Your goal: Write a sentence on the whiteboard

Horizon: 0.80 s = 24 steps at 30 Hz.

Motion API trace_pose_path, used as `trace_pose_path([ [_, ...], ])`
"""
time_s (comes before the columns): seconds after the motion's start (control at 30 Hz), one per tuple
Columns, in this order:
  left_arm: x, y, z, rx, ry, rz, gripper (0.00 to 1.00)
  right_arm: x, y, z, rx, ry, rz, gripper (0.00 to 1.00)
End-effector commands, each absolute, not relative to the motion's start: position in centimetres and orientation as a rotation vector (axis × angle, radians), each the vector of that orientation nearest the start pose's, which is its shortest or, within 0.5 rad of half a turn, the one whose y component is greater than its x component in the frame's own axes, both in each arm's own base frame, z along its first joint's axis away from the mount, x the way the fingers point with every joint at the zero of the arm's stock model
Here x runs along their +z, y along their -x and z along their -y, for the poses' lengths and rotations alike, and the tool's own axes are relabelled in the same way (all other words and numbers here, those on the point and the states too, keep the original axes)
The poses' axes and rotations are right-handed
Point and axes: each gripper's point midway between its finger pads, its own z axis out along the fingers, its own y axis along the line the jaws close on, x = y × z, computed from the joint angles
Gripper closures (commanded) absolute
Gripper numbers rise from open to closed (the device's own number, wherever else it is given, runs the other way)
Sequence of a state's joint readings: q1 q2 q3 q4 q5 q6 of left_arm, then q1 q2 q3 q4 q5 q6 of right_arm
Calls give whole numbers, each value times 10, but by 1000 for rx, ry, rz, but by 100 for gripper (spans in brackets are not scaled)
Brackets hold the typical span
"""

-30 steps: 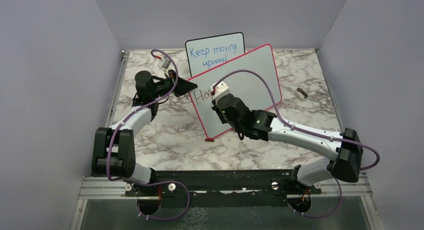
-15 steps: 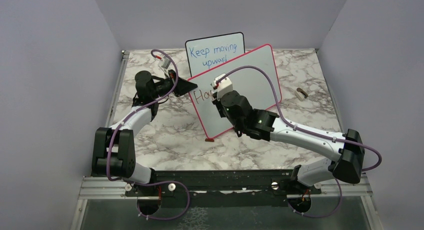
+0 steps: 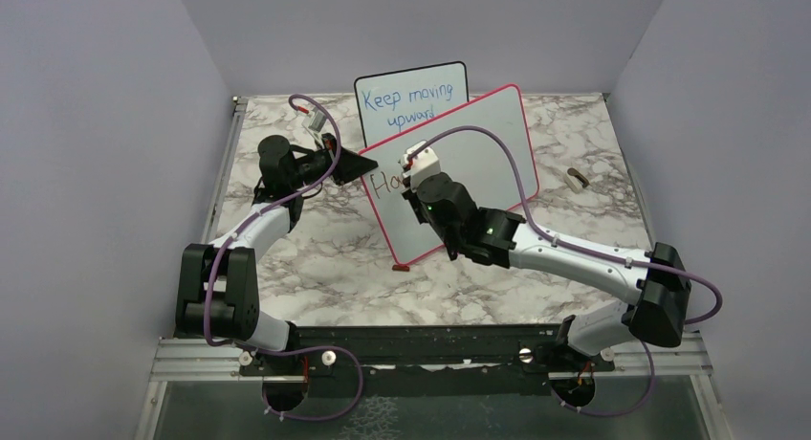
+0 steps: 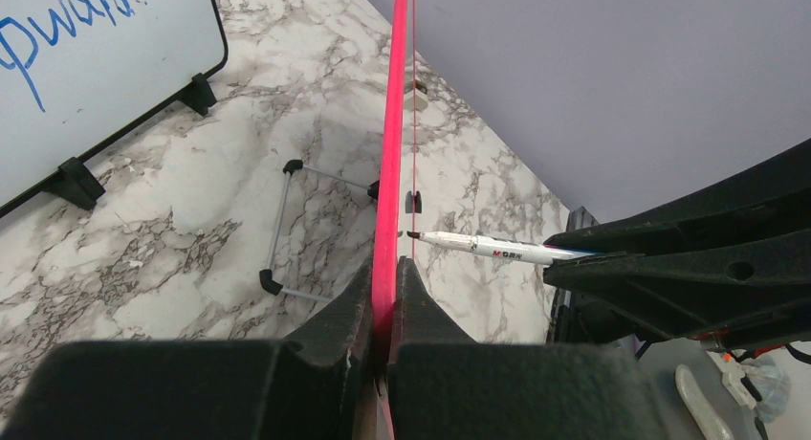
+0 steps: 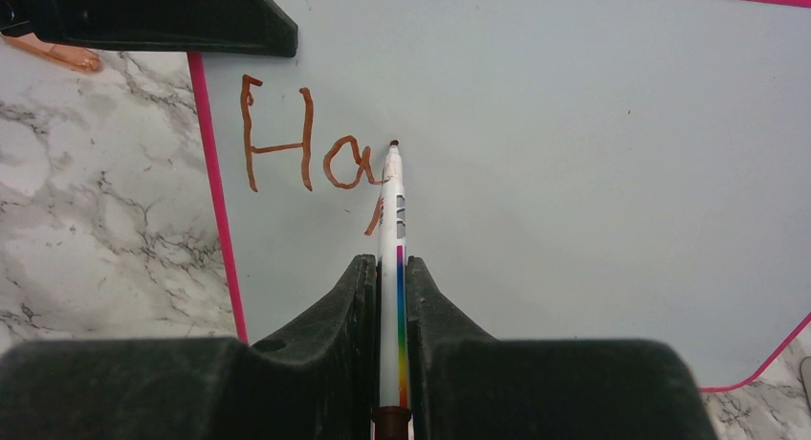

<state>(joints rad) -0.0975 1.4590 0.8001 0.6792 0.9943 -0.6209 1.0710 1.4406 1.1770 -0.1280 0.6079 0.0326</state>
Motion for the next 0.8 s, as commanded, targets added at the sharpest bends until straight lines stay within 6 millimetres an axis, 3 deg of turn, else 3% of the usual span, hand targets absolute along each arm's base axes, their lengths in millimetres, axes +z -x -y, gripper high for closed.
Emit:
trace_pose_path([
  [0.0,230,-352,199,-1301,-449,-1696,100,257,-300,-329,160,548,-1778,99],
  [0.5,230,-352,199,-1302,-450,-1696,100,256,-306,-313,119,489,-1780,99],
  [0.77,230,-352,199,-1301,-449,-1696,100,244,-302,-309,121,488,-1818,99],
])
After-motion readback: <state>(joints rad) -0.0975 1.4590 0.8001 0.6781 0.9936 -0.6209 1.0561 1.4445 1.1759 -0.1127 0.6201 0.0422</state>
